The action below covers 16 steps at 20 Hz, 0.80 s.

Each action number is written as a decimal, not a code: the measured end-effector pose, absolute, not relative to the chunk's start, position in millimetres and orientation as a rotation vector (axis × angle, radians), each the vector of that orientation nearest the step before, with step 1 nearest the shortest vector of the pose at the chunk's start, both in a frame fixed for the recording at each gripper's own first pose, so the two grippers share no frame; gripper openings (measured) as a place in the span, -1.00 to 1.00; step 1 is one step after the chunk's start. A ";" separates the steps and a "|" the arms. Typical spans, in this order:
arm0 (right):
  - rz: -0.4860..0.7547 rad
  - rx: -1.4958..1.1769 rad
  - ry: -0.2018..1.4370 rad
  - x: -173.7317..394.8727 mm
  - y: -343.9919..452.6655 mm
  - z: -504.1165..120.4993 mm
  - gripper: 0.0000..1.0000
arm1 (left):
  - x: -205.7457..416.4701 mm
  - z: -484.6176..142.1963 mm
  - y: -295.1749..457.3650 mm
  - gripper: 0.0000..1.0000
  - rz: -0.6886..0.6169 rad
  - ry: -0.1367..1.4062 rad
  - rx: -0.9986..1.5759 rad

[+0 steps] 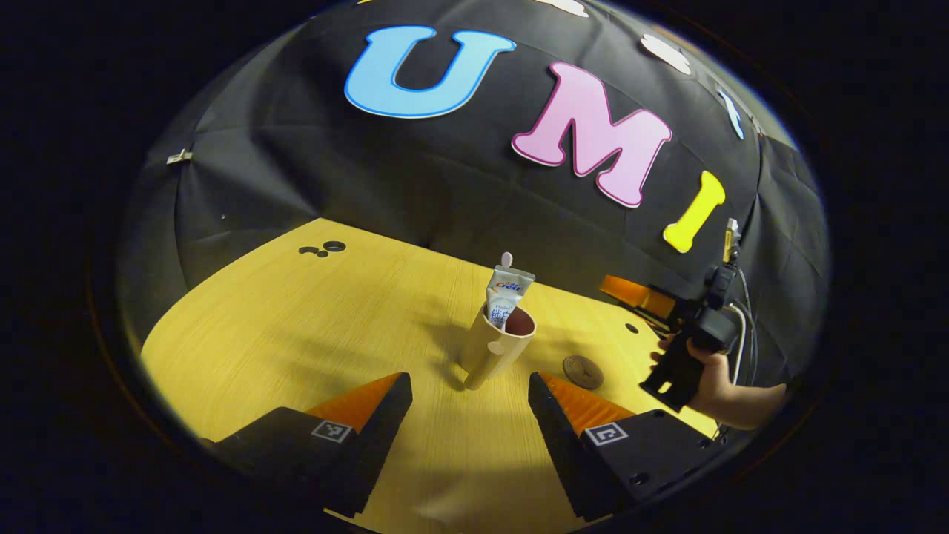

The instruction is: Put the toothbrush and toothpaste on the desktop into the cup, then pick up the cup and place it on the coaster on the desktop.

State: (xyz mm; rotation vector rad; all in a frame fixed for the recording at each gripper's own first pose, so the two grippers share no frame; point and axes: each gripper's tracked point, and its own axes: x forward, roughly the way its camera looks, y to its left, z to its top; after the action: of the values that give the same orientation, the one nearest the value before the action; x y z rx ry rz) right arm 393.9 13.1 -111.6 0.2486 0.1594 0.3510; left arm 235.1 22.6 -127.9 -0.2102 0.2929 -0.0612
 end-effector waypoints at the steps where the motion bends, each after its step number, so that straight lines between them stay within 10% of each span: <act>1: 0.317 0.239 0.160 395.4 -5.1 -112.1 0.96 | 240.2 -129.3 19.9 0.96 -0.069 0.310 -0.193; 16: 0.061 0.271 0.230 347.9 -166.7 -149.5 0.96 | 317.1 -172.3 -2.2 0.96 -0.130 0.609 0.042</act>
State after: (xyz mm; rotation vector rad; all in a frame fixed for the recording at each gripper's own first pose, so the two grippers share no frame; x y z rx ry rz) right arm 347.9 -166.7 -149.5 0.2713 0.2296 0.0609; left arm 317.1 -2.2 -172.3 0.0425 0.6092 -0.1301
